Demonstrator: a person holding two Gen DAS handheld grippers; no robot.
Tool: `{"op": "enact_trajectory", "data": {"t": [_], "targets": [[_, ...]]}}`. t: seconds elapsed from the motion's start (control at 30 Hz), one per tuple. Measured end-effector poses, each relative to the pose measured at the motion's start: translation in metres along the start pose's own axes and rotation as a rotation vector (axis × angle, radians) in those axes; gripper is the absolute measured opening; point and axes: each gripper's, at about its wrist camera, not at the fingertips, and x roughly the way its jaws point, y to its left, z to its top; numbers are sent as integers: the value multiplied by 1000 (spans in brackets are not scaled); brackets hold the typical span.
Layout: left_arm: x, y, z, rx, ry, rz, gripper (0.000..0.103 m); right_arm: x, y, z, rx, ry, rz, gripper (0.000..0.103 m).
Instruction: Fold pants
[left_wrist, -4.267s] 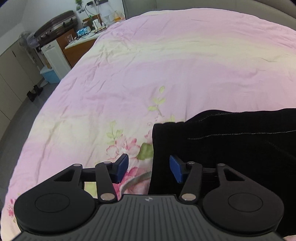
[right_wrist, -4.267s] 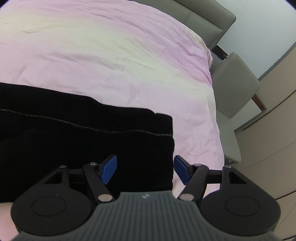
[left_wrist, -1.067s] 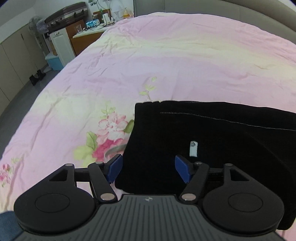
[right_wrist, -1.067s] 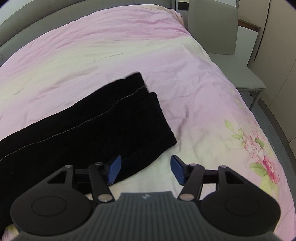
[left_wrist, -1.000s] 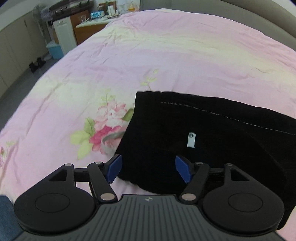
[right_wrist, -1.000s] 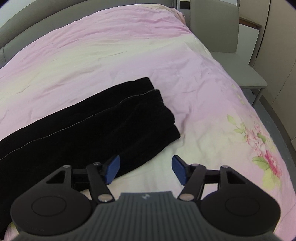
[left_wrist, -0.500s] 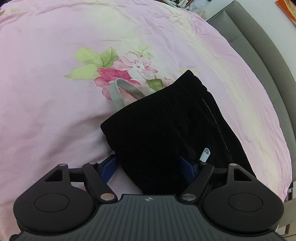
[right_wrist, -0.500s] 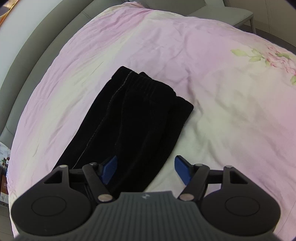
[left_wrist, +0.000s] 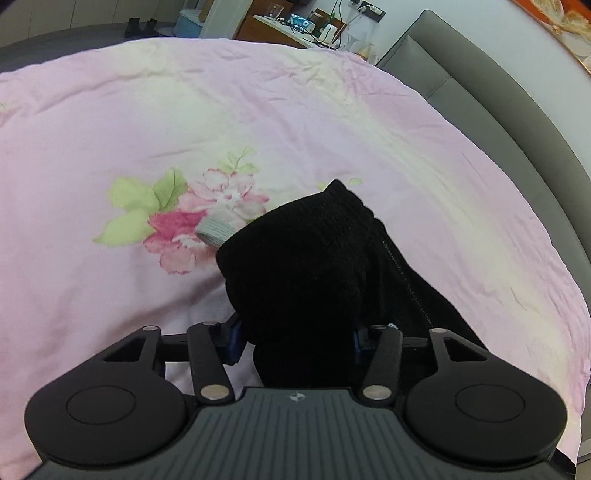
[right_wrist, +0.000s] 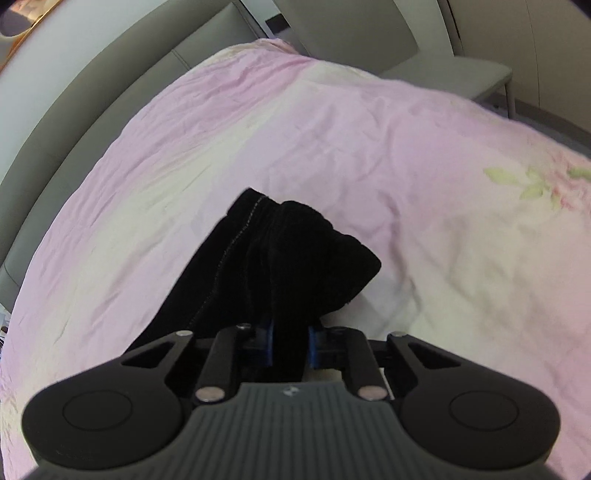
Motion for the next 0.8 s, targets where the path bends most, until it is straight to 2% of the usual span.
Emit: {"op": "enact_trajectory", "data": {"t": [0.07, 0.1, 0.17, 0.27, 0.37, 0.5, 0.67, 0.8], "targets": [[-10, -10, 11, -15, 16, 25, 50, -17, 16, 7, -50, -24, -30, 10], [-17, -16, 14, 10, 9, 36, 49, -29, 23, 10, -60, -38, -46, 9], [-32, -25, 18, 50, -4, 46, 47, -50, 26, 14, -49, -58, -59, 9], [-56, -23, 25, 50, 3, 35, 45, -81, 24, 19, -45, -63, -69, 8], [-77, -18, 24, 100, 16, 47, 45, -117, 6, 19, -45, -51, -89, 8], [-88, 10, 10, 92, 93, 69, 45, -156, -40, -3, -13, 23, -118, 8], [-67, 34, -16, 108, 136, 121, 44, -156, -100, -51, 77, 112, -142, 8], [-48, 50, -23, 83, 168, 142, 47, -137, -119, -75, 90, 128, -144, 9]]}}
